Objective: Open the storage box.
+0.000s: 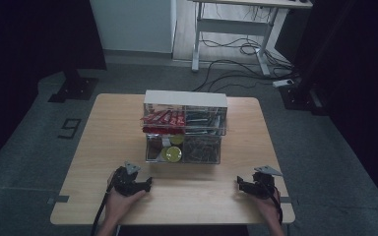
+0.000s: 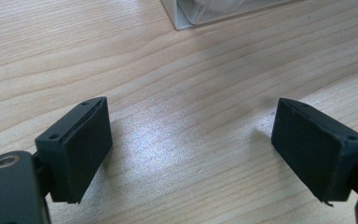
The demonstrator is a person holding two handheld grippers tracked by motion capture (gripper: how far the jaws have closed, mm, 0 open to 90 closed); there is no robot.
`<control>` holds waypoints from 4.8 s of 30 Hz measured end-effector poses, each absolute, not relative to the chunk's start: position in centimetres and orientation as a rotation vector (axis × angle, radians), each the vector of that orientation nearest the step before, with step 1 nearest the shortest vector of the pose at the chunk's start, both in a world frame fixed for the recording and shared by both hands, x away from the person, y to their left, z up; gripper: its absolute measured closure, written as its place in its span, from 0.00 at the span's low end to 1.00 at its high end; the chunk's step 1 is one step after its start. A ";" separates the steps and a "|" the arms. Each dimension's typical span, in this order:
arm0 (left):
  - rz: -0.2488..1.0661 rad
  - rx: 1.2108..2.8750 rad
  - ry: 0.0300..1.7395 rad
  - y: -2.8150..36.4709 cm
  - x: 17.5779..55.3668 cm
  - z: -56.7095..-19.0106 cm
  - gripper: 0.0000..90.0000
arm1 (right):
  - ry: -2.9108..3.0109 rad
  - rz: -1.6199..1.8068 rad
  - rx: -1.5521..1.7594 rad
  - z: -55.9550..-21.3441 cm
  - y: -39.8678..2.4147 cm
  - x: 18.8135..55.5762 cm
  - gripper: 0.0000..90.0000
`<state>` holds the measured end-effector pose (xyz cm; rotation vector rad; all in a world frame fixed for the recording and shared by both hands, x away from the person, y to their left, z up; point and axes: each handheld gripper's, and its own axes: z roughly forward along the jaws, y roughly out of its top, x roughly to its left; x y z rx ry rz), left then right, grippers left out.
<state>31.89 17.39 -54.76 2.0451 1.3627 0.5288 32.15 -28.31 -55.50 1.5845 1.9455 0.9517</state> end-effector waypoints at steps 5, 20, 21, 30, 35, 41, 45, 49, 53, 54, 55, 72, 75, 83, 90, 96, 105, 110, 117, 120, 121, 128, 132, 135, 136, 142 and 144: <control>0.533 2.034 1.367 17.5 31.7 -54.7 0.17 | 1.956 0.923 1.563 -55.5 -28.1 32.1 0.15; 0.547 1.953 1.391 18.3 31.0 -54.2 0.40 | 1.966 0.893 1.542 -55.5 -28.1 32.2 0.16; 0.538 1.947 1.388 18.4 30.9 -54.0 0.43 | 1.965 0.893 1.542 -55.5 -28.1 32.2 0.16; 0.544 1.834 1.335 19.6 29.9 -51.7 0.66 | 1.962 0.888 1.541 -55.5 -28.1 32.1 0.17; 0.550 1.777 1.328 20.3 29.5 -50.9 0.72 | 1.961 0.887 1.541 -55.5 -28.1 32.1 0.17; 0.553 1.730 1.298 20.7 28.9 -49.8 0.82 | 1.961 0.887 1.541 -55.5 -28.1 32.1 0.17; 0.523 1.718 1.272 20.9 28.7 -49.4 0.89 | 1.960 0.886 1.542 -55.5 -28.1 32.2 0.17; 0.484 1.709 1.252 20.9 28.5 -49.1 0.94 | 1.960 0.886 1.542 -55.5 -28.1 32.2 0.17; 0.419 1.724 1.217 20.9 28.4 -48.6 0.98 | 1.960 0.886 1.541 -55.6 -28.1 32.2 0.17; 0.422 1.725 1.211 20.9 28.3 -48.5 0.98 | 1.960 0.886 1.541 -55.6 -28.1 32.2 0.17; 0.420 1.721 1.207 20.8 28.2 -48.3 0.99 | 1.960 0.886 1.541 -55.5 -28.1 32.2 0.17; 0.351 1.740 1.111 19.2 28.3 -46.1 1.00 | 1.950 0.884 1.545 -55.5 -28.0 32.0 0.19; 0.348 1.734 1.102 19.1 28.5 -45.7 1.00 | 1.950 0.884 1.545 -55.5 -28.0 32.0 0.19; 0.339 1.732 1.061 18.3 29.0 -44.0 1.00 | 1.950 0.883 1.545 -55.5 -28.0 32.0 0.19; 0.329 1.726 1.031 17.8 29.6 -42.8 1.00 | 1.947 0.882 1.547 -55.5 -28.0 32.0 0.19; 0.327 1.727 1.010 17.4 29.9 -42.0 1.00 | 1.938 0.881 1.549 -55.5 -28.0 31.9 0.21; 0.331 1.713 0.982 17.1 30.3 -40.4 1.00 | 1.935 0.880 1.552 -55.5 -28.0 31.9 0.21; 0.333 1.714 0.973 17.0 30.4 -39.8 1.00 | 1.934 0.880 1.552 -55.5 -28.0 31.9 0.21; 0.295 1.703 0.958 16.6 31.0 -38.9 1.00 | 1.934 0.880 1.552 -55.5 -28.0 31.9 0.21; 0.297 1.705 0.952 16.4 31.3 -38.5 1.00 | 1.934 0.880 1.552 -55.5 -28.0 31.9 0.21; 0.300 1.707 0.951 16.3 31.4 -38.5 1.00 | 1.934 0.880 1.552 -55.5 -28.0 31.9 0.21; 0.298 1.710 0.959 16.0 32.7 -37.9 1.00 | 1.934 0.880 1.552 -55.5 -28.0 31.9 0.21; 0.292 1.708 0.960 15.9 33.3 -37.6 1.00 | 1.933 0.880 1.553 -55.5 -28.0 31.9 0.22; 0.290 1.715 0.959 15.7 33.8 -37.5 1.00 | 1.933 0.880 1.553 -55.5 -28.0 31.9 0.22; 0.290 1.715 0.959 15.7 33.8 -37.5 1.00 | 1.933 0.880 1.553 -55.5 -28.0 31.9 0.22; 0.279 1.715 0.962 15.3 34.5 -37.3 1.00 | 1.933 0.880 1.553 -55.5 -28.0 31.9 0.22; 0.273 1.717 0.962 15.2 34.7 -37.3 1.00 | 1.933 0.880 1.553 -55.5 -28.0 31.9 0.22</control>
